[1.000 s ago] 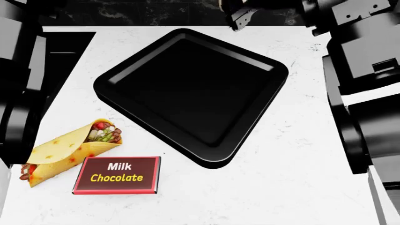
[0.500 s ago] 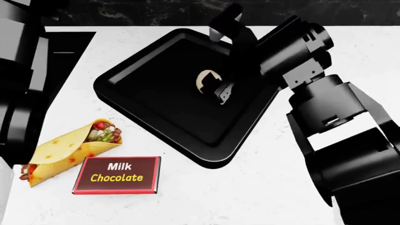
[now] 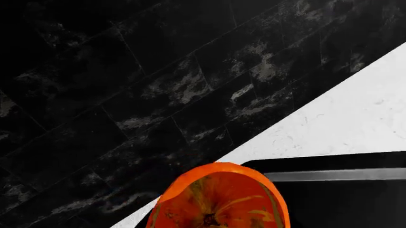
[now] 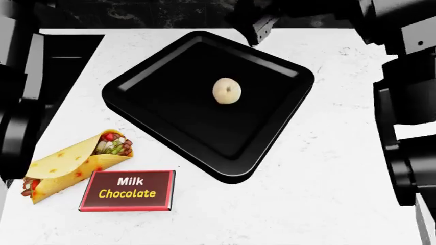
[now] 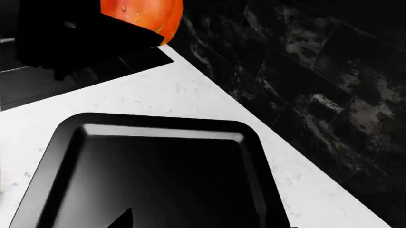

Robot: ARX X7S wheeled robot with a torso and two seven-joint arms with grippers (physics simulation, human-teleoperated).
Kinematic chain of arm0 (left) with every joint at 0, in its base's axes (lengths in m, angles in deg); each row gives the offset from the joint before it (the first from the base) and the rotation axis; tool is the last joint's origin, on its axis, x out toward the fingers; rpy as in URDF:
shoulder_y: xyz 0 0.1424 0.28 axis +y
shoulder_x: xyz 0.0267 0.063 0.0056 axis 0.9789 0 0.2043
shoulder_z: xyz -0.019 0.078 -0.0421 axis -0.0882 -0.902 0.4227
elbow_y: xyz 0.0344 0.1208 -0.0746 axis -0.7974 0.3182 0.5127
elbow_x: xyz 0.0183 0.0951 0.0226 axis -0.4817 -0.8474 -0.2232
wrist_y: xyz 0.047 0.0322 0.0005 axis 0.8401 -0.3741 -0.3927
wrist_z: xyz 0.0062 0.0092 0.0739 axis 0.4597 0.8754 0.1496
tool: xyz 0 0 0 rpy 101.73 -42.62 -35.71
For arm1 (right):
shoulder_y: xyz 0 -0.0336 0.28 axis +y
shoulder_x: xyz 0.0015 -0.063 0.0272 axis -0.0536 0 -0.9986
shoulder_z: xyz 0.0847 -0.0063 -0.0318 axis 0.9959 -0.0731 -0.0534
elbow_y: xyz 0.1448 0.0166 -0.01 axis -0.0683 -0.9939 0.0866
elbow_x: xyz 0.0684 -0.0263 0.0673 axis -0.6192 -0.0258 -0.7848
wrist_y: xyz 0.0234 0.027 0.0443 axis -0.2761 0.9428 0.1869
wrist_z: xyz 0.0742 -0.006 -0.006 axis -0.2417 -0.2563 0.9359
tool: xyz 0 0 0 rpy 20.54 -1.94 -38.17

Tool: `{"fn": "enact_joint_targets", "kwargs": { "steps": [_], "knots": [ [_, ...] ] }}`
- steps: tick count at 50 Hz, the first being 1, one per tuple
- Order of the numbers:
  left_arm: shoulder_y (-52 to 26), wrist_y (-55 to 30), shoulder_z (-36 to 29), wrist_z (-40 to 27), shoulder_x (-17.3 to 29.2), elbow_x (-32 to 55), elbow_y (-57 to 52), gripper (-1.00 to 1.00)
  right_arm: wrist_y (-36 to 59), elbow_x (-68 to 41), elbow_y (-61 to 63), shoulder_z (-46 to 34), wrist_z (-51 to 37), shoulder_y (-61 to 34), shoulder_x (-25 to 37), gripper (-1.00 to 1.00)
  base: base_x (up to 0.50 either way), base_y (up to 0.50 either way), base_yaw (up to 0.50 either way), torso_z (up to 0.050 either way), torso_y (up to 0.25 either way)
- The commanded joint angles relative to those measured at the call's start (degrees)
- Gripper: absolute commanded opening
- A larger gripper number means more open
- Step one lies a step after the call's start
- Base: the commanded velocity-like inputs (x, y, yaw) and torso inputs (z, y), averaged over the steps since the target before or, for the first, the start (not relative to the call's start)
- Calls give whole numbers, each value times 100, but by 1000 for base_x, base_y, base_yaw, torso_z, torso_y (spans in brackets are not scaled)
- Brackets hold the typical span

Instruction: Pick up the fruits and vegetables and place them in the sink. Turn on the sink faucet to wash them. Then turn the sink off and put them in the tray.

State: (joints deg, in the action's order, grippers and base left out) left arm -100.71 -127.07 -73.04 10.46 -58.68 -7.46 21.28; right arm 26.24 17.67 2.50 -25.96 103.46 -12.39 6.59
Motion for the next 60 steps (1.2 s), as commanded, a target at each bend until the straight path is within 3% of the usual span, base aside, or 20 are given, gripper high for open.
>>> {"fn": "enact_joint_targets", "kwargs": {
  "steps": [1,5,13,19,26,27,37,47,60],
  "knots": [
    [313,-2255,-871,1784,576,152,-2444,-100,84,-16,462,802,-586,-267,351,100,0,0,0,0,0],
    [802,-3284,-1332,2222,888,275,-3694,-100,233,-75,746,1091,-770,-86,462,100,0,0,0,0,0],
    [1839,-4126,-1698,2408,1098,552,-5215,-100,148,-116,850,1501,-1074,-76,440,100,0,0,0,0,0],
    [2063,-4118,-1825,2431,1062,619,-5285,-100,-92,-92,644,1503,-1135,-47,376,100,0,0,0,0,0],
    [2210,-3497,-2041,2342,819,549,-4647,-100,-315,-65,472,1434,-1147,100,358,100,0,0,0,0,0],
    [2211,-3396,-2067,2331,783,534,-4550,100,-305,-65,503,1429,-1148,132,376,100,0,0,0,0,0],
    [2062,-3154,-1821,2144,795,489,-4448,100,-111,-104,881,1489,-1230,215,444,100,0,0,0,0,0],
    [1541,-2740,-497,1496,773,518,-4071,100,333,-253,1751,1535,-1260,456,444,100,0,0,0,0,0],
    [1165,-2427,580,850,878,534,-4140,100,475,-204,2508,1748,-1693,931,426,100,0,0,0,0,0]
  ]
}}
